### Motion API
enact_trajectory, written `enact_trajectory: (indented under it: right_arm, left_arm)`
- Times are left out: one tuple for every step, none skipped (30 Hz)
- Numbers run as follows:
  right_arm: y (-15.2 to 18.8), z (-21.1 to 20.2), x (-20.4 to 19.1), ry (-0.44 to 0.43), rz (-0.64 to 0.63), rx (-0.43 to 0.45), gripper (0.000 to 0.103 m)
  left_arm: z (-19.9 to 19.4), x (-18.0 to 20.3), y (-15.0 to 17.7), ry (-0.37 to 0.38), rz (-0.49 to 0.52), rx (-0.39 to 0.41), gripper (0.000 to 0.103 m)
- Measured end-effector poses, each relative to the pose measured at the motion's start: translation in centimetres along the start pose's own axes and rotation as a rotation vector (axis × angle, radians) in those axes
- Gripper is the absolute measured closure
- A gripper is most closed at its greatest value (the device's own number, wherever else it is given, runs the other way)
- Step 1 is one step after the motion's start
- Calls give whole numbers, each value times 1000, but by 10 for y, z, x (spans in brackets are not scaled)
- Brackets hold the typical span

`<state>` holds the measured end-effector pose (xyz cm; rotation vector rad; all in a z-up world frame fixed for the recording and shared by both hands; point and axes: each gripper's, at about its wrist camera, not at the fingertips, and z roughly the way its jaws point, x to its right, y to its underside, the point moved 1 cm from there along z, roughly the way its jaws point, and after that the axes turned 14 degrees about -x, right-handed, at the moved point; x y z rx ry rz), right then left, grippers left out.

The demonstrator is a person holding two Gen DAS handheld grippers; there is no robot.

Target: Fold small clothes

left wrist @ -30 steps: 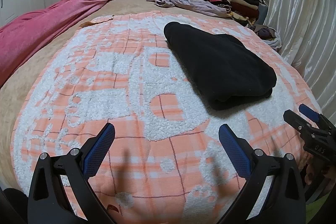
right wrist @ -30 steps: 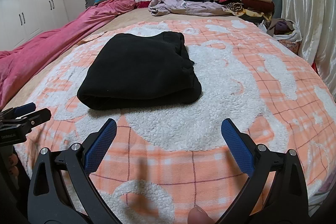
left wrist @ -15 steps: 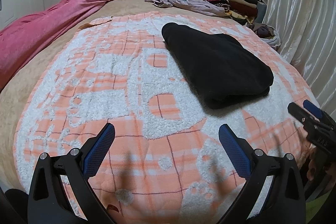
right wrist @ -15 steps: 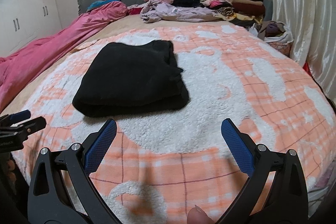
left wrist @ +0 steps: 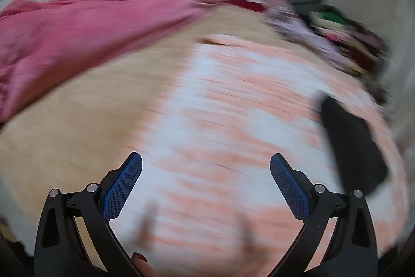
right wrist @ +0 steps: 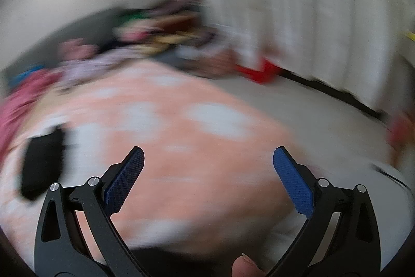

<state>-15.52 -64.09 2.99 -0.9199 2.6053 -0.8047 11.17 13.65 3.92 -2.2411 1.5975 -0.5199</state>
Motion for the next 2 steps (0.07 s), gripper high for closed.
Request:
enact_trajectory:
  right_arm:
    - [0, 9, 22, 53, 35, -21, 9]
    - [3, 24, 61, 141, 96, -66, 9]
  left_arm:
    - [8, -27, -13, -68, -33, 4, 4]
    - [15, -44, -21, -119, -49, -1, 4]
